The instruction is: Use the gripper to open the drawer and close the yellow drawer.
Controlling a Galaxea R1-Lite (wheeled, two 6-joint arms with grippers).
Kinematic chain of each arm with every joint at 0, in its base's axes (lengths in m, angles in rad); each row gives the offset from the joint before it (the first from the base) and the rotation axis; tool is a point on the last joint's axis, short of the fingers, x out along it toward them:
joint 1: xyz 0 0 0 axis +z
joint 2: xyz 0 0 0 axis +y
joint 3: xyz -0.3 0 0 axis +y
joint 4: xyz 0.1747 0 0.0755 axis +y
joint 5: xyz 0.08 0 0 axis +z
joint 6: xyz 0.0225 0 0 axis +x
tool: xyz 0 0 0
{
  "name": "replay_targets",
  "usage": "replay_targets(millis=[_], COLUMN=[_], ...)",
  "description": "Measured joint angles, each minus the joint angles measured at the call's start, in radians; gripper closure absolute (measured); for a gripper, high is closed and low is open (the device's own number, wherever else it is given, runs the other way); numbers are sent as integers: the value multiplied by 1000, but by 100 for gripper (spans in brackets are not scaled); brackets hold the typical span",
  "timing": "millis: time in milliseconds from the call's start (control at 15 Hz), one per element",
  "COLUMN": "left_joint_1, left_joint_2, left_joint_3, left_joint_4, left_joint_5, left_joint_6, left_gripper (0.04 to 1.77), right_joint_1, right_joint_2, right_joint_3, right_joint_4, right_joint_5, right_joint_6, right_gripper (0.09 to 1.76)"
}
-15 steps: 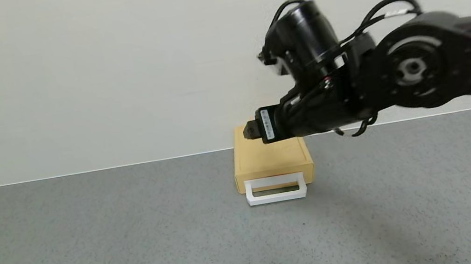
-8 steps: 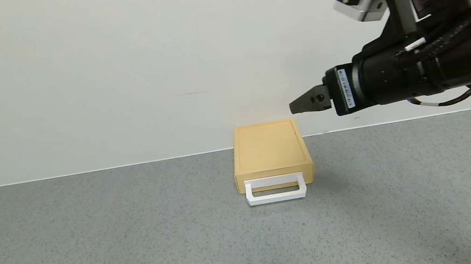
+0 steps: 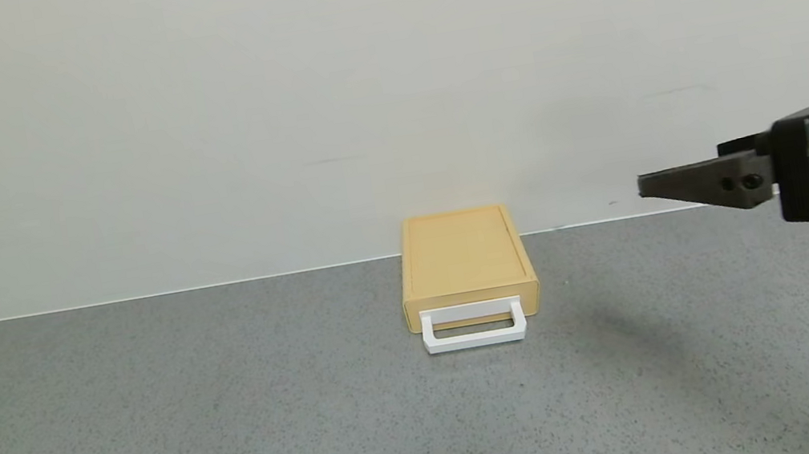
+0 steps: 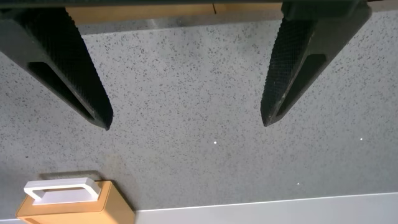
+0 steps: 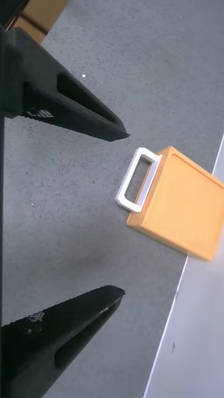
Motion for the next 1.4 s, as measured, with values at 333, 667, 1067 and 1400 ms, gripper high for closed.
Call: replay_targets(millis=[333,667,1067,1400], left_joint_1=[0,0,0,0], left_joint_2=[0,0,0,0], left_joint_3=[0,0,0,0], left_joint_4=[0,0,0,0], left_joint_5=[0,0,0,0], left_joint_6=[0,0,0,0], left_gripper=[9,9,9,9], right_joint_1=[-129,-344,-583,-556], right_joint_2=[-259,-557,-881,-1123], right_joint_3=[180,374,523,630], right_joint_4=[-3,8,74,123], right_joint_5=[-9,-9,-4,-2], right_joint_6=[-37,-43,-44,-44], right_gripper=[14,14,14,14])
